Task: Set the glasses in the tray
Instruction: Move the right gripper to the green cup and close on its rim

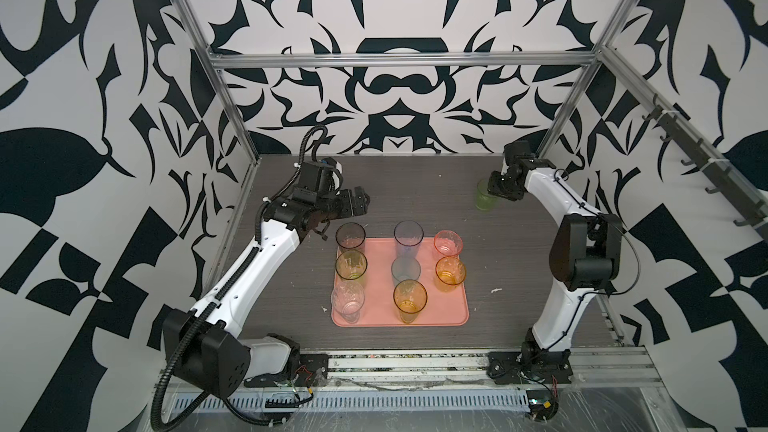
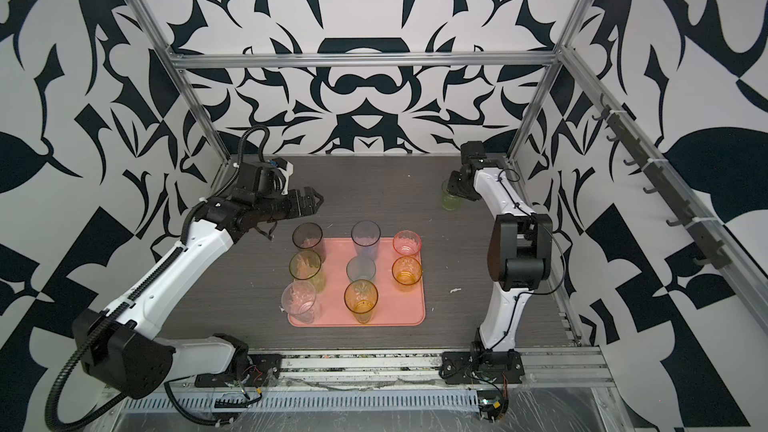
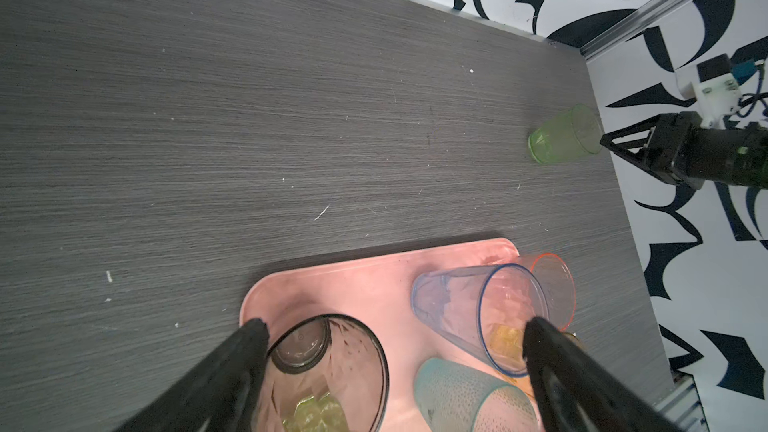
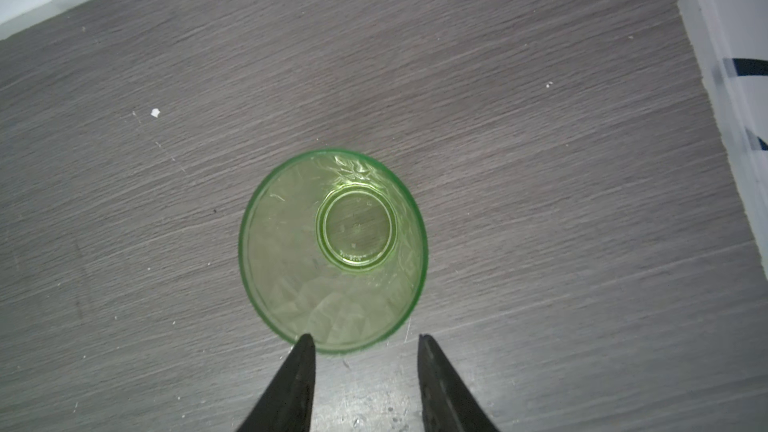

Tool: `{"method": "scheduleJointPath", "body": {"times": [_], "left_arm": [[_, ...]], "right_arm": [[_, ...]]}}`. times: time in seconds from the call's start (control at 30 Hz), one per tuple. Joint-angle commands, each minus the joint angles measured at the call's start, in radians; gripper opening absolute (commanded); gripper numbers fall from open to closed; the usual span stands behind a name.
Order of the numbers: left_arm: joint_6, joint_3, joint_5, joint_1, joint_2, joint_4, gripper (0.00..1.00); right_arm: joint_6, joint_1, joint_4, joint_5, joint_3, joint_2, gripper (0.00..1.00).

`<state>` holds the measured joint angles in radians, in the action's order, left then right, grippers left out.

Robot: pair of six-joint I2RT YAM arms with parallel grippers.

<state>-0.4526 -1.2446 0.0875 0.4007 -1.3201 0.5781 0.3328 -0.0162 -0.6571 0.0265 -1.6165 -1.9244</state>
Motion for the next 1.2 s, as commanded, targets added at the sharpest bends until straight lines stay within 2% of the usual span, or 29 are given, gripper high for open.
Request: {"method": "scheduleJointPath", "body": {"times": [0.0, 0.63, 1.17], "left_arm": [[0.008, -0.024, -0.003, 0.004, -0.002, -0.01, 0.99], [0.006, -0.04, 0.007, 0.003, -0.023, -0.002, 0.99], [-0.001, -0.03, 0.009, 0.004, 0.003, 0.004, 1.0]], "right_arm": [[-0.007, 0.01, 0.002, 0.01, -0.061, -0.004, 0.45], [-0.01, 0.04, 0.007, 0.007, -0.087, -0.095, 0.45], [-0.016, 0.041, -0.003, 0.004, -0.091, -0.119, 0.27]]}}
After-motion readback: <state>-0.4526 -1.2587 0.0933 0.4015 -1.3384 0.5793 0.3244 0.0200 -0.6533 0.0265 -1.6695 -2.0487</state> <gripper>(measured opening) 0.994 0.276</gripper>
